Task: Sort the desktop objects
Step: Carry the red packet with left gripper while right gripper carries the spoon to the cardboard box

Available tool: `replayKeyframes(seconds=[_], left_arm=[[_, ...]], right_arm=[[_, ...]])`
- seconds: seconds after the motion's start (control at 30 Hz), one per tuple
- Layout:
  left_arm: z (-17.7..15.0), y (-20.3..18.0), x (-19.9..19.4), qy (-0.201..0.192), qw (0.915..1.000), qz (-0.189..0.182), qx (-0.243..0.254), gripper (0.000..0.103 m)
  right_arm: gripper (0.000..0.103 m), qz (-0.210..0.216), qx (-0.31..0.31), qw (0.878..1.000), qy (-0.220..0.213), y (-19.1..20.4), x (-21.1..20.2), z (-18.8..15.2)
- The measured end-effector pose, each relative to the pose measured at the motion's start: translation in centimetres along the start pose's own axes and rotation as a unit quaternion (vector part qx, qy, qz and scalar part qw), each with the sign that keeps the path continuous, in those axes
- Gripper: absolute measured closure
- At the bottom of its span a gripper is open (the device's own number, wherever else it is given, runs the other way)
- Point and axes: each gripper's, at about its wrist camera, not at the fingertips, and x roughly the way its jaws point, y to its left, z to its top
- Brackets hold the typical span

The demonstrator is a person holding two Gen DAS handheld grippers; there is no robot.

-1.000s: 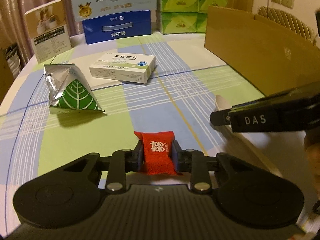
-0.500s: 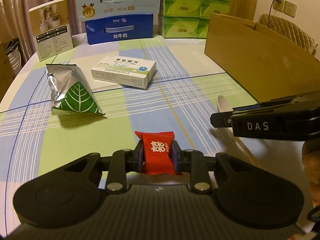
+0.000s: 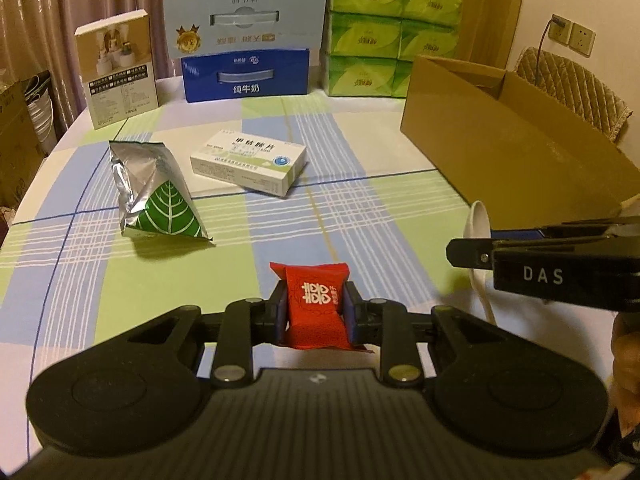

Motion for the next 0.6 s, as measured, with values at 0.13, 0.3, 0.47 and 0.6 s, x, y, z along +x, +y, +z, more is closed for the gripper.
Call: replayKeyframes(seconds=[0.13, 0.3, 0.47, 0.6], left_arm=[[0.2, -0.9, -1.1, -0.003, 1.0, -0.001, 0.002, 0.081], [0.5, -1.9, -2.3, -0.008, 0.9999, -0.004, 0.007, 0.081], [0.6, -2.4, -3.3, -0.013, 0.9998, -0.003, 0.012, 0.081], [0.6, -2.4, -3.5, -0.014, 0.9998, -0.004, 0.01, 0.081]], right_arm=[[0.073, 0.001, 0.004, 1.0, -0.009, -0.1, -1.5, 0.1], [0.074, 0.004, 0.005, 1.0, -0.023, -0.1, -3.1, 0.5], [0.074, 0.002, 0.01, 0.999, -0.032, -0.5, -4.2, 0.5], [0.074, 0.0, 0.014, 0.999, -0.036, -0.8, -4.6, 0.5]])
